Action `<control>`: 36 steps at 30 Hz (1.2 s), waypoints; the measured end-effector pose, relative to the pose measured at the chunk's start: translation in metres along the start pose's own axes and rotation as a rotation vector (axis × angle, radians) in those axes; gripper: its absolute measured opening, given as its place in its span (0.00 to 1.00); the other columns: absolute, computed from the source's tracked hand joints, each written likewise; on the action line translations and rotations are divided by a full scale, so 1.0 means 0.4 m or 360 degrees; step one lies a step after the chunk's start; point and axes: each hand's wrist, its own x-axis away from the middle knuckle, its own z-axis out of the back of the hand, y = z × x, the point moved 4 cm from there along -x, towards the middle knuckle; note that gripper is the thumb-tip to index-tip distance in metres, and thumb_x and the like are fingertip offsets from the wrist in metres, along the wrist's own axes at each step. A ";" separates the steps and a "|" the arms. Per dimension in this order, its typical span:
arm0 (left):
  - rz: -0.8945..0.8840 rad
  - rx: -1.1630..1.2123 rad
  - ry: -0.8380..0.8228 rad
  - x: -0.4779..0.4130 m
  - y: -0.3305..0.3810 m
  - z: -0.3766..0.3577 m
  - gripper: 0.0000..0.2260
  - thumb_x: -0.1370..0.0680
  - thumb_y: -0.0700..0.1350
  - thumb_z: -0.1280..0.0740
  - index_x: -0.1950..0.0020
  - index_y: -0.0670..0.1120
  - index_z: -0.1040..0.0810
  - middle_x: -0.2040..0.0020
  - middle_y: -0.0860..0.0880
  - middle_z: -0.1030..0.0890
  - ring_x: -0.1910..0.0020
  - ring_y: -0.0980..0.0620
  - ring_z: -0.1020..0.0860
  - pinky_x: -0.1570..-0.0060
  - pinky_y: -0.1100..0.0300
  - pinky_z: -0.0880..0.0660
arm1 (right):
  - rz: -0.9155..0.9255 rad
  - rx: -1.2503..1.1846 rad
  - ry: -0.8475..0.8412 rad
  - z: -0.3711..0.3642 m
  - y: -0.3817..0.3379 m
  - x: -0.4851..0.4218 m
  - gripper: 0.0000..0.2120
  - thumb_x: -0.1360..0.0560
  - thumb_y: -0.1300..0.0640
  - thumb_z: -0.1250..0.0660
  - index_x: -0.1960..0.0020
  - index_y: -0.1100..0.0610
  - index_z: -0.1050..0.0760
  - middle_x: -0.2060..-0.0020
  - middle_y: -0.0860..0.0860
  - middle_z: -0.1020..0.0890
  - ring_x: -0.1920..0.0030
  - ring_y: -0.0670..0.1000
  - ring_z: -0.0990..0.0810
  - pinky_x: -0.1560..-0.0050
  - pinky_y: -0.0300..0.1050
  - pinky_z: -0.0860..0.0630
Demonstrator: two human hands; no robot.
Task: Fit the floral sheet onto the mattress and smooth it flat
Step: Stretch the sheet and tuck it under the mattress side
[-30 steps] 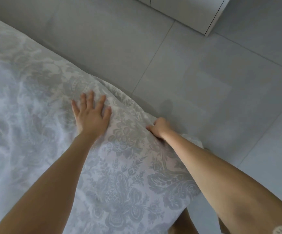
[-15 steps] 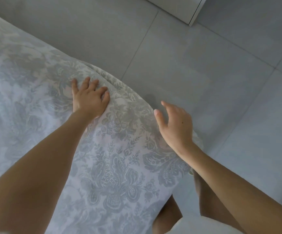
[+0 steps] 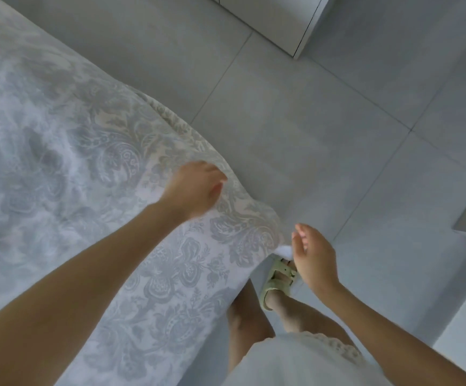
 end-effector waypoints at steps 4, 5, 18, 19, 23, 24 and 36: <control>-0.0151 0.0008 -0.0282 -0.018 0.128 -0.124 0.15 0.20 0.45 0.45 0.43 0.46 0.20 0.47 0.49 0.18 0.46 0.48 0.23 0.45 0.52 0.27 | -0.0410 -0.0765 -0.0228 -0.078 0.019 0.055 0.14 0.20 0.56 0.42 0.39 0.58 0.24 0.45 0.52 0.18 0.43 0.52 0.20 0.38 0.51 0.26; -0.0182 -0.0031 -0.0312 -0.031 0.147 -0.146 0.17 0.21 0.47 0.47 0.44 0.46 0.20 0.48 0.49 0.18 0.47 0.48 0.24 0.47 0.52 0.27 | -0.0476 -0.0883 -0.0245 -0.102 0.027 0.062 0.14 0.20 0.55 0.43 0.39 0.58 0.24 0.45 0.53 0.18 0.43 0.52 0.20 0.38 0.54 0.26; -0.0448 -0.0571 -0.0523 -0.123 0.166 -0.282 0.35 0.25 0.59 0.65 0.53 0.45 0.20 0.54 0.48 0.18 0.52 0.48 0.22 0.46 0.52 0.27 | -0.0539 -0.1815 -0.0044 -0.258 -0.008 0.059 0.09 0.19 0.49 0.45 0.51 0.44 0.26 0.55 0.43 0.20 0.52 0.41 0.22 0.48 0.38 0.28; -0.0438 -0.0613 -0.0526 -0.125 0.172 -0.288 0.33 0.23 0.58 0.63 0.55 0.44 0.20 0.55 0.48 0.18 0.52 0.48 0.22 0.46 0.53 0.28 | -0.0527 -0.1827 0.0034 -0.263 -0.010 0.058 0.09 0.20 0.50 0.44 0.51 0.46 0.26 0.56 0.47 0.20 0.52 0.45 0.22 0.49 0.40 0.27; -0.0431 -0.0709 -0.0587 -0.145 0.209 -0.292 0.30 0.19 0.56 0.57 0.72 0.45 0.28 0.71 0.49 0.24 0.65 0.50 0.26 0.43 0.53 0.33 | -0.0512 -0.1768 0.0308 -0.263 -0.017 0.054 0.08 0.22 0.47 0.42 0.47 0.43 0.26 0.53 0.43 0.19 0.50 0.42 0.21 0.46 0.45 0.24; -0.0411 -0.0717 -0.0623 -0.147 0.214 -0.286 0.30 0.19 0.56 0.57 0.74 0.44 0.31 0.73 0.49 0.26 0.67 0.50 0.28 0.42 0.53 0.33 | -0.0511 -0.1731 0.0331 -0.257 -0.019 0.055 0.10 0.23 0.46 0.41 0.44 0.44 0.27 0.49 0.43 0.19 0.46 0.43 0.22 0.43 0.48 0.25; -0.0539 -0.0146 -0.0333 0.075 0.240 0.044 0.18 0.22 0.58 0.55 0.61 0.48 0.34 0.76 0.54 0.30 0.71 0.62 0.28 0.64 0.64 0.39 | 0.0076 -0.2380 -0.0145 -0.149 -0.179 0.132 0.32 0.24 0.33 0.49 0.25 0.48 0.41 0.26 0.41 0.39 0.27 0.38 0.43 0.24 0.49 0.47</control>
